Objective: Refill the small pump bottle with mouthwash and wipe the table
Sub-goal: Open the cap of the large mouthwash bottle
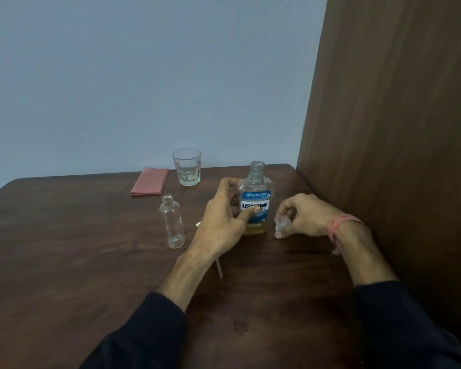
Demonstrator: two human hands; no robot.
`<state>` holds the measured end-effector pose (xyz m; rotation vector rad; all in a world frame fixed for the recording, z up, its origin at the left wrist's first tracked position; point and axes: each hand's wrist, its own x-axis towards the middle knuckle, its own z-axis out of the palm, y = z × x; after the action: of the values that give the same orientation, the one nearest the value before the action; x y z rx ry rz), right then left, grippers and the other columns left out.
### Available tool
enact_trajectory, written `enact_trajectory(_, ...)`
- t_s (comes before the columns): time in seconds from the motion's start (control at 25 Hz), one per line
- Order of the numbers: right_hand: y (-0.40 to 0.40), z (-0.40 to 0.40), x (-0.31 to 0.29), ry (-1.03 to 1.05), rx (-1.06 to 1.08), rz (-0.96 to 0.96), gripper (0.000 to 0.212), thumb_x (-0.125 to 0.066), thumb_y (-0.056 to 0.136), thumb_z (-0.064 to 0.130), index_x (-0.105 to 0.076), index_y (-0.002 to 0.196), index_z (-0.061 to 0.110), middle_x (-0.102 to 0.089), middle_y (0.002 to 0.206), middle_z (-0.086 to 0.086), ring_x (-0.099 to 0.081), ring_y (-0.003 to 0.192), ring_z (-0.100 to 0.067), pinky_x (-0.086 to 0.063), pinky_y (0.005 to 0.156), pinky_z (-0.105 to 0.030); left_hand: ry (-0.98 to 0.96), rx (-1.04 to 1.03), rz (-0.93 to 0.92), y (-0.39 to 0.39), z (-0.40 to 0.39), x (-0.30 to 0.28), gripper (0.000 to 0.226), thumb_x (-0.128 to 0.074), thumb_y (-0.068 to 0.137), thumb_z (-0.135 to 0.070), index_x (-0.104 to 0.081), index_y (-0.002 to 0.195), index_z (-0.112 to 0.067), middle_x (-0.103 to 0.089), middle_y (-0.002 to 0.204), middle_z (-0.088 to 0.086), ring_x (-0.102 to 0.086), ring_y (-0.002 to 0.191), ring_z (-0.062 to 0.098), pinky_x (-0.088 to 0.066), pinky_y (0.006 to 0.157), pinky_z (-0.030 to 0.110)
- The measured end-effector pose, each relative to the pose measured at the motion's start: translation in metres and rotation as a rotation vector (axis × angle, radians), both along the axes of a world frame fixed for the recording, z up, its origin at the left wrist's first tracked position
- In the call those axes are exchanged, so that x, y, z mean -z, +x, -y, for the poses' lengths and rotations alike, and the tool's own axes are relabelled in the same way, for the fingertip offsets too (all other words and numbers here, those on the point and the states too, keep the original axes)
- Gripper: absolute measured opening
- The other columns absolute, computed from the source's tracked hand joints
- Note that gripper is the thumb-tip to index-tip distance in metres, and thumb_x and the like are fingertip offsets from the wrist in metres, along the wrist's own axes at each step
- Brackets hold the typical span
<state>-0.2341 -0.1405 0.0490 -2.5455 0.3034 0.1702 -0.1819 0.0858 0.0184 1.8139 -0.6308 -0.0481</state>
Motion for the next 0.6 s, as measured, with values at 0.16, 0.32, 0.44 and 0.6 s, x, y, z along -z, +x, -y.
enact_trajectory(0.16,-0.027,-0.013,-0.013,-0.032,-0.003,0.014,0.098,-0.1,0.071,0.049,-0.05,0.153,0.039,-0.057,0.149,0.007,-0.059,0.134,-0.018,-0.051,0.113,-0.042,-0.058,0.014,-0.011,-0.015,-0.007,-0.011,0.093,-0.101,0.091,-0.024,-0.037,0.159,-0.027,-0.062,0.143,-0.021,-0.068,0.138,0.004,-0.055,0.124,0.033)
enact_trajectory(0.32,-0.037,-0.034,-0.022,0.197,0.002,0.348,0.119,-0.088,0.061,0.073,-0.035,0.163,0.042,-0.048,0.163,0.011,-0.042,0.15,-0.013,-0.036,0.124,-0.043,-0.067,-0.078,0.216,-0.042,-0.046,-0.013,0.097,-0.101,0.08,-0.054,-0.045,0.157,-0.038,-0.058,0.161,-0.026,-0.056,0.151,-0.004,-0.049,0.123,0.018)
enact_trajectory(0.44,-0.028,-0.06,-0.02,0.577,-0.018,0.487,0.096,-0.089,0.072,0.051,-0.047,0.157,0.035,-0.06,0.154,0.01,-0.053,0.143,-0.006,-0.04,0.125,-0.039,-0.219,-0.351,0.474,-0.04,-0.096,-0.014,0.051,-0.092,0.09,-0.04,-0.066,0.134,-0.044,-0.074,0.137,-0.021,-0.075,0.119,0.009,-0.063,0.089,0.019)
enact_trajectory(0.6,-0.014,-0.085,-0.007,0.761,-0.062,0.564,0.056,-0.081,0.089,0.023,-0.065,0.143,0.019,-0.078,0.134,0.004,-0.072,0.126,-0.009,-0.055,0.116,-0.048,-0.114,-0.398,0.249,-0.012,-0.145,-0.009,0.058,-0.101,0.084,-0.047,-0.071,0.134,-0.048,-0.079,0.128,-0.021,-0.077,0.114,0.005,-0.067,0.091,0.033)
